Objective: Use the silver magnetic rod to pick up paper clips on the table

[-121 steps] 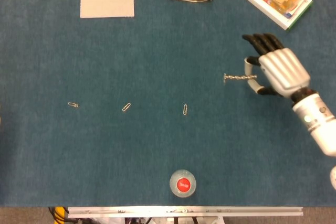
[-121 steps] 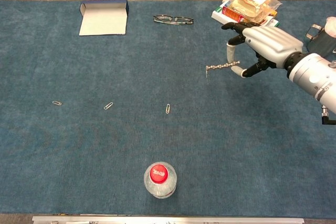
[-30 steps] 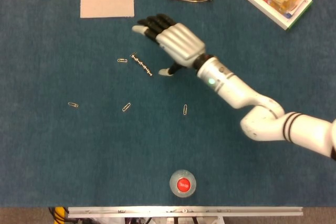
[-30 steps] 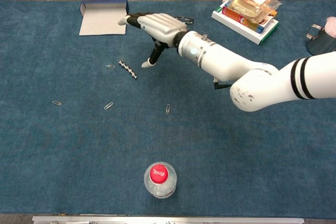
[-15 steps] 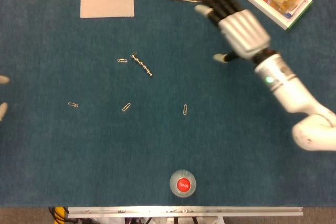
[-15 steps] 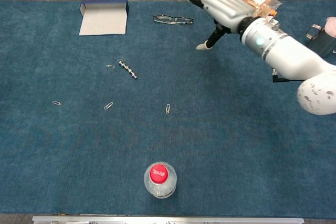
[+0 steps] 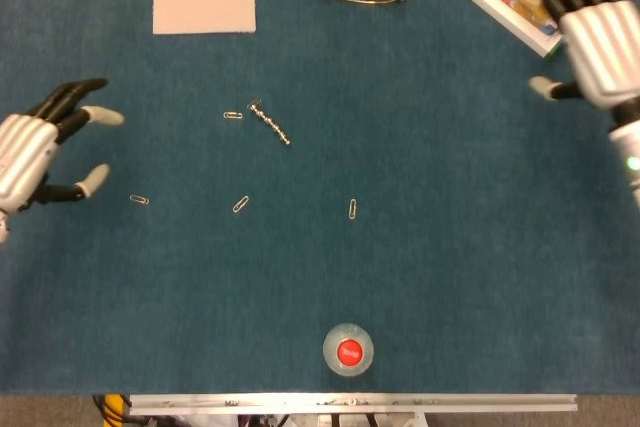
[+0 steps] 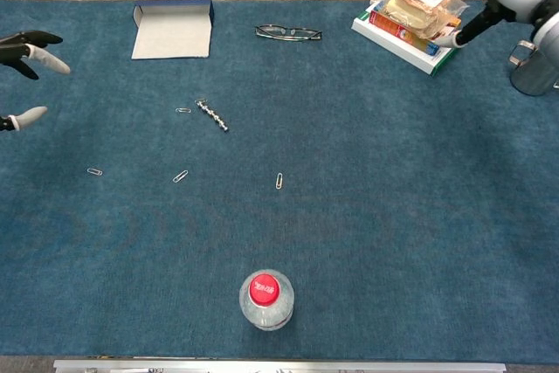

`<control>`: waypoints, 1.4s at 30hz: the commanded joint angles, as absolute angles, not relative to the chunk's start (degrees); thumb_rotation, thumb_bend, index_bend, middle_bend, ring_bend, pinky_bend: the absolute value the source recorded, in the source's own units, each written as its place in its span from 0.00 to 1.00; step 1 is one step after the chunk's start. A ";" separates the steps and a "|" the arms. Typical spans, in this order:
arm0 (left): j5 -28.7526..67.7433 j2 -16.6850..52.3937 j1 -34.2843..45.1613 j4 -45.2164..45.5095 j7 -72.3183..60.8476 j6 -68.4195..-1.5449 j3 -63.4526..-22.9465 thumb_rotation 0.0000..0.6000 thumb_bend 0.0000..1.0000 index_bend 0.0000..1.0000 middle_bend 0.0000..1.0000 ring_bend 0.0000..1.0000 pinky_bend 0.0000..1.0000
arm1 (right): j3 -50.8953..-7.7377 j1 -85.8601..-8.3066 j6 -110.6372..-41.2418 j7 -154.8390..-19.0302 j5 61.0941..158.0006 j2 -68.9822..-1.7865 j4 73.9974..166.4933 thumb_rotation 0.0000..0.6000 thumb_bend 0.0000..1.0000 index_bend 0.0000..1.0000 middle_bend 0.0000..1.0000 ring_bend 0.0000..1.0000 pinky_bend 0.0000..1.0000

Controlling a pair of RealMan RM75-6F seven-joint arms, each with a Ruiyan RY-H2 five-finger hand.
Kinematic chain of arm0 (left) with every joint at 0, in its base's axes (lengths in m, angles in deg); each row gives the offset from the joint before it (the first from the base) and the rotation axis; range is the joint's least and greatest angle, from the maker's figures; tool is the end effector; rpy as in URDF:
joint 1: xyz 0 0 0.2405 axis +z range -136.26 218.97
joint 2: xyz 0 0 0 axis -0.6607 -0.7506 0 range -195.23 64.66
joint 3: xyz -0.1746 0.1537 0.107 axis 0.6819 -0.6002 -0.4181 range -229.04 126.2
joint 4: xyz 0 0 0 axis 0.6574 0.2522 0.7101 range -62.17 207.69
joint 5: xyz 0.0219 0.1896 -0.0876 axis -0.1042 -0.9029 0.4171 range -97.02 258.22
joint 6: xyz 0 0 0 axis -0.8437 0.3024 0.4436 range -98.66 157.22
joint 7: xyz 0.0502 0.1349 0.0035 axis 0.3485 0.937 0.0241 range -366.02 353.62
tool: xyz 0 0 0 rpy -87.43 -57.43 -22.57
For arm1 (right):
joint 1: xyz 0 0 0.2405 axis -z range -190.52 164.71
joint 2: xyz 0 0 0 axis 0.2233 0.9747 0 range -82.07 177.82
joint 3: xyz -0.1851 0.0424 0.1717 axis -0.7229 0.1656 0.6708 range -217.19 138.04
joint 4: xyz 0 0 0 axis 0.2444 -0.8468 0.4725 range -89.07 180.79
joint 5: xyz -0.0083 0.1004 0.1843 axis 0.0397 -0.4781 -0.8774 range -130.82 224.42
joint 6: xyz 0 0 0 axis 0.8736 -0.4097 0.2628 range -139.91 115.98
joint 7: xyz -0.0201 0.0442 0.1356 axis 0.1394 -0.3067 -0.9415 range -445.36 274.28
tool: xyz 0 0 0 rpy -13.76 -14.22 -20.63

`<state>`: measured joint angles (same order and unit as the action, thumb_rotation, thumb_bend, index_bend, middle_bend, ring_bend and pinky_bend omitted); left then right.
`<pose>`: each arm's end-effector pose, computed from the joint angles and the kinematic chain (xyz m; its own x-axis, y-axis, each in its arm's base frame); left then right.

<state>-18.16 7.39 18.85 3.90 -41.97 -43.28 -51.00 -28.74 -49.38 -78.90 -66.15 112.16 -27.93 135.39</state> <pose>-0.3032 0.2745 0.1064 0.1779 0.2755 0.9447 0.9383 -0.3368 -0.0785 -0.1914 -0.3508 0.0860 0.4862 -0.0173 0.8737 -0.8538 -0.2222 0.4707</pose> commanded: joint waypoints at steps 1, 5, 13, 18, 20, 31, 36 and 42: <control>-19.05 7.89 16.14 3.39 -44.86 -41.63 -51.14 1.00 0.32 0.27 0.09 0.08 0.25 | -28.68 -47.68 -80.26 -65.04 110.77 -26.00 136.61 1.00 0.00 0.18 0.08 0.00 0.06; -19.23 7.77 12.32 2.51 -46.53 -37.58 -51.29 1.00 0.31 0.25 0.03 0.01 0.16 | -28.61 -46.47 -80.83 -64.55 109.63 -24.94 136.53 1.00 0.00 0.18 0.08 0.00 0.06; -20.07 11.18 7.08 2.72 -42.97 -33.25 -51.81 1.00 0.31 0.27 0.00 0.00 0.10 | -29.03 -43.47 -82.26 -65.76 108.84 -23.56 135.90 1.00 0.00 0.19 0.08 0.00 0.06; -20.63 14.25 4.70 4.78 -40.33 -31.62 -52.36 1.00 0.31 0.28 0.00 0.00 0.10 | -29.55 -41.34 -83.05 -66.51 108.31 -22.32 135.84 1.00 0.00 0.19 0.08 0.00 0.06; -20.49 15.71 3.67 5.98 -39.84 -30.89 -52.38 1.00 0.31 0.28 0.00 0.00 0.10 | -29.47 -40.62 -83.33 -66.88 107.95 -21.94 135.56 1.00 0.00 0.20 0.08 0.00 0.06; -19.57 21.59 -2.66 12.52 -35.71 -25.26 -52.26 1.00 0.39 0.28 0.00 0.00 0.10 | -28.74 -39.15 -81.97 -69.64 107.17 -22.15 131.94 1.00 0.00 0.20 0.08 0.00 0.06; -18.92 23.97 -4.55 14.97 -33.23 -23.58 -52.47 1.00 0.39 0.27 0.00 0.00 0.10 | -28.50 -38.96 -80.99 -71.11 107.53 -22.74 130.17 1.00 0.00 0.22 0.08 0.00 0.06; -17.12 26.10 -6.53 16.96 -31.84 -21.16 -52.20 1.00 0.39 0.27 0.00 0.00 0.10 | -28.35 -38.58 -80.32 -72.16 107.87 -23.23 128.90 1.00 0.00 0.22 0.08 0.00 0.06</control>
<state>-17.38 25.84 -6.27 16.70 -32.06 -21.40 -52.29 -28.37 -38.63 -80.37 -72.11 107.85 -23.18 128.94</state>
